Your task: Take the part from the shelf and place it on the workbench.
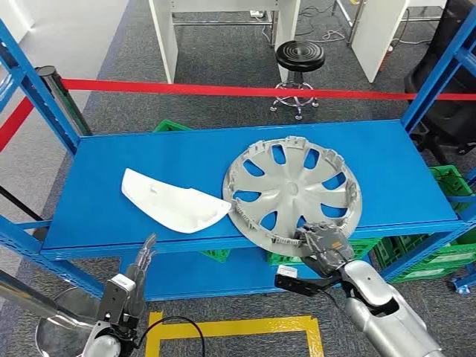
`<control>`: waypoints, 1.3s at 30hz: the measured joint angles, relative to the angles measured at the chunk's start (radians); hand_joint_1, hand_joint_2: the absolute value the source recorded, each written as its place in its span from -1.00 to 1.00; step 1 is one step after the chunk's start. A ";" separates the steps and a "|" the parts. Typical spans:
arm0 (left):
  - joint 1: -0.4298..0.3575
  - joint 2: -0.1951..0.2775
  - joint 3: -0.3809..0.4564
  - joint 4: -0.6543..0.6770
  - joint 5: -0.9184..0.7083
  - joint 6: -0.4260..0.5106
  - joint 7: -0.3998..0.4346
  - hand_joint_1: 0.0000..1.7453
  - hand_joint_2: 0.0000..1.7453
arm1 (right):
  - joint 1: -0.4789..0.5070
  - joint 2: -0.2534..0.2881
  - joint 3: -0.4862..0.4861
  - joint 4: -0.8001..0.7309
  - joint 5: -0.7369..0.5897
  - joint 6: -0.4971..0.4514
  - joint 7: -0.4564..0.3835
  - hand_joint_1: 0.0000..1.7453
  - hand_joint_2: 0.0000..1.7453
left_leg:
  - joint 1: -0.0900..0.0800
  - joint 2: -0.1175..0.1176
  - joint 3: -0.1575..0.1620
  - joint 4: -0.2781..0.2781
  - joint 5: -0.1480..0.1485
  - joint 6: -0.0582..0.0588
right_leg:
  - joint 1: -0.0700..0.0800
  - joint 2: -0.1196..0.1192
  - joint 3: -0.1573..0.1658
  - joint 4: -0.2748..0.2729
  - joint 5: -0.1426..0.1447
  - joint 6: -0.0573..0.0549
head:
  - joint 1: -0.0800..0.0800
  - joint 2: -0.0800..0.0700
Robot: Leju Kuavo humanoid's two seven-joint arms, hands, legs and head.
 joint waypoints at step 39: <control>0.041 0.005 0.078 -0.111 0.007 0.133 -0.067 -1.00 1.00 | 0.246 0.226 -0.171 -0.636 -0.417 -0.396 -0.336 1.00 1.00 | 0.000 -0.001 -0.007 0.000 0.000 0.000 | 0.000 -0.001 -0.006 0.000 -0.001 -0.001 | 0.000 0.000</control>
